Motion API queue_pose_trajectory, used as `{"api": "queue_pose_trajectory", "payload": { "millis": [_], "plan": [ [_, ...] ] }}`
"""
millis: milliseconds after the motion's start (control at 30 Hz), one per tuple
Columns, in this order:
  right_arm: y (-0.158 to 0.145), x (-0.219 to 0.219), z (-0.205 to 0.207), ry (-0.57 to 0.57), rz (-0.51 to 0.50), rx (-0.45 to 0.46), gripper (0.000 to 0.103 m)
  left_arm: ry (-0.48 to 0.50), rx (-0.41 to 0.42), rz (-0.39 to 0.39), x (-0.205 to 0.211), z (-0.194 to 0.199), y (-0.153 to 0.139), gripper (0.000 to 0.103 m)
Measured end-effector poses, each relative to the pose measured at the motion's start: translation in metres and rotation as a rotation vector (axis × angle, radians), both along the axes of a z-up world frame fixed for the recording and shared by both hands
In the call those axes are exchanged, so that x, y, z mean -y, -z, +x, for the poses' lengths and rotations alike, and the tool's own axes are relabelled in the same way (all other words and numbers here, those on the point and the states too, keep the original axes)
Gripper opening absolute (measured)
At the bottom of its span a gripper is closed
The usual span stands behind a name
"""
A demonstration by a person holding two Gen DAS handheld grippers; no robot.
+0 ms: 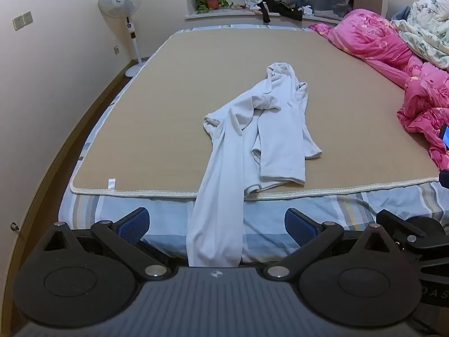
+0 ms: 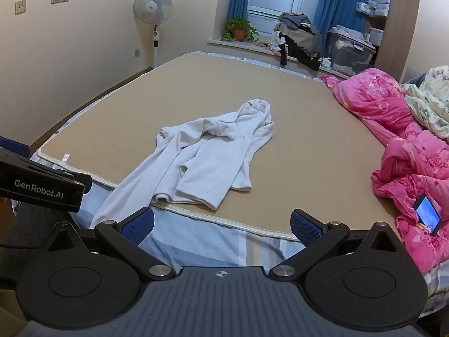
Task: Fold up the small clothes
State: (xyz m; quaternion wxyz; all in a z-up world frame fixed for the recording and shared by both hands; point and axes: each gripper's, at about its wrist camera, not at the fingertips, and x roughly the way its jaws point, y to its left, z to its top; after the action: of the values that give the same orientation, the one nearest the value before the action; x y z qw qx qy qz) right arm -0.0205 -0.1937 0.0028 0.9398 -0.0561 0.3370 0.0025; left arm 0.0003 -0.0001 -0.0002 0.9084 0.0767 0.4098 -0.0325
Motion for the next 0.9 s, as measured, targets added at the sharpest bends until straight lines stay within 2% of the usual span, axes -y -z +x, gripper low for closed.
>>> {"api": "queue_pose_trajectory", "payload": {
  "millis": [900],
  "plan": [
    [0.0021, 0.0013, 0.0031, 0.004, 0.005, -0.007, 0.102, -0.005, 0.003, 0.017, -0.0016, 0.0021, 0.0037, 0.103]
  ]
}}
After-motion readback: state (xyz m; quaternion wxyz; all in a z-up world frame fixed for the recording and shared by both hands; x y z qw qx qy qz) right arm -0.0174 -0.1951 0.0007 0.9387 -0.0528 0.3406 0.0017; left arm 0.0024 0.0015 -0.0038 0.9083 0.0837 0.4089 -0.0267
